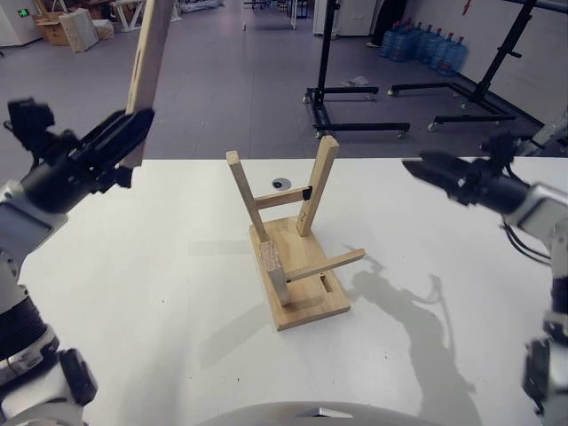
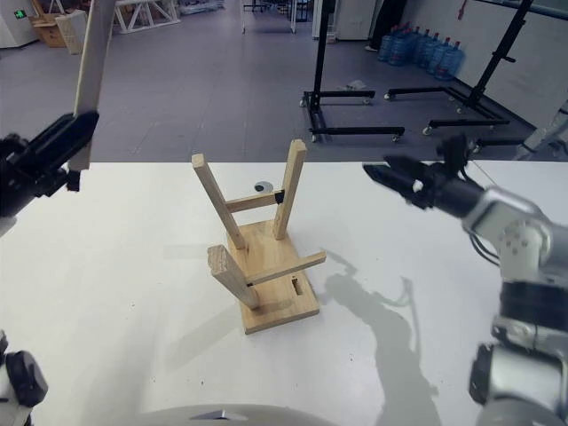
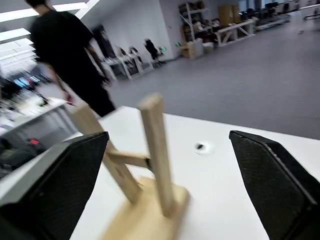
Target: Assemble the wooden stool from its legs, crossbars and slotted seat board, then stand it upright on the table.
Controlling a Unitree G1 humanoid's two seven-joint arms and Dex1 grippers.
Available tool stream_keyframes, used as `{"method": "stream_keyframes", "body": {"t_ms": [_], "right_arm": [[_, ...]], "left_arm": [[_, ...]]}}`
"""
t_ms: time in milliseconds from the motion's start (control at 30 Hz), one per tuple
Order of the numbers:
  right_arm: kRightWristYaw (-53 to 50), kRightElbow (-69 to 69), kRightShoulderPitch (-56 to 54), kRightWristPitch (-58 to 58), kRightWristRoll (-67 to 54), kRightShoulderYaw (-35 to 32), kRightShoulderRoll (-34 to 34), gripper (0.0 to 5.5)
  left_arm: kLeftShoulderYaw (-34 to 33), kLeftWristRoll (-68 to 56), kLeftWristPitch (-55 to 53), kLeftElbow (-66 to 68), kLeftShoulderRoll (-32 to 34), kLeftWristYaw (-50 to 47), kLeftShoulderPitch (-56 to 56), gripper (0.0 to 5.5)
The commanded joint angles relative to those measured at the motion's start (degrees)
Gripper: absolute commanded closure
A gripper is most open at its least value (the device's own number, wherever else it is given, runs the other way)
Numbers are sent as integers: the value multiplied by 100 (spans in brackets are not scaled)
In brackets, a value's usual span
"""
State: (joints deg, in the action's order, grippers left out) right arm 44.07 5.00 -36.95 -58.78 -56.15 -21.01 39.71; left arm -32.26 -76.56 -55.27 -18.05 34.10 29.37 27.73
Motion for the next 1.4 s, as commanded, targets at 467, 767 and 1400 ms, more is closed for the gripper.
{"method": "stream_keyframes", "body": {"t_ms": [467,767,1400], "right_arm": [[-3690,-704,-1227,-375,-4462,279,-2132,107],[-3881,-910,-951,-20,-4742,681,-2156,107],[-4029,-1106,-723,409,-4935,977,-2069,311]], "left_arm": [[2140,-415,59,-682,-797,-429,-374,346],[2293,-374,194,-652,-859,-464,-285,346],[2366,-307,348,-720,-823,-458,-394,346]]}}
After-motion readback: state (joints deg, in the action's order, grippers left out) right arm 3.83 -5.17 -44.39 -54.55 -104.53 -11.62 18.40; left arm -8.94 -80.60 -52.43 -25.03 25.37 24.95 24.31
